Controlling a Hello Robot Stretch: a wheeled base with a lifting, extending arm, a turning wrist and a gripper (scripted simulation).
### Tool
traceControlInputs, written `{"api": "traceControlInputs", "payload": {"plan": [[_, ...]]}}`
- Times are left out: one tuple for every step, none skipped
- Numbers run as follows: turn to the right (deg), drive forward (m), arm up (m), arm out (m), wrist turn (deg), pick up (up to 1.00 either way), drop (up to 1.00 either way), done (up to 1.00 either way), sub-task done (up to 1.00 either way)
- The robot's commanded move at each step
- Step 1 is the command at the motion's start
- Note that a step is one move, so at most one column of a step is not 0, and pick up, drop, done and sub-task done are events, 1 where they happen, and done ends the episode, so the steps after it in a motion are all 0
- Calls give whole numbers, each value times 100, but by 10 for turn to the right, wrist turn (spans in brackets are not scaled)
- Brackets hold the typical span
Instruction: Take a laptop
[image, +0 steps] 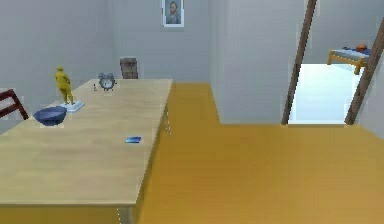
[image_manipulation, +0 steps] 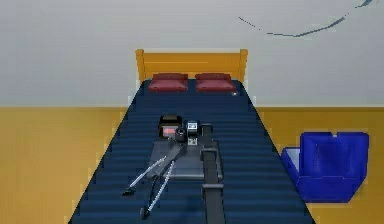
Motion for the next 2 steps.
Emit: {"api": "traceControlInputs", "payload": {"plan": [[0, 0, 0, 0, 450, 0, 0, 0, 0], [0, 0, 0, 0, 450, 0, 0, 0, 0]]}}
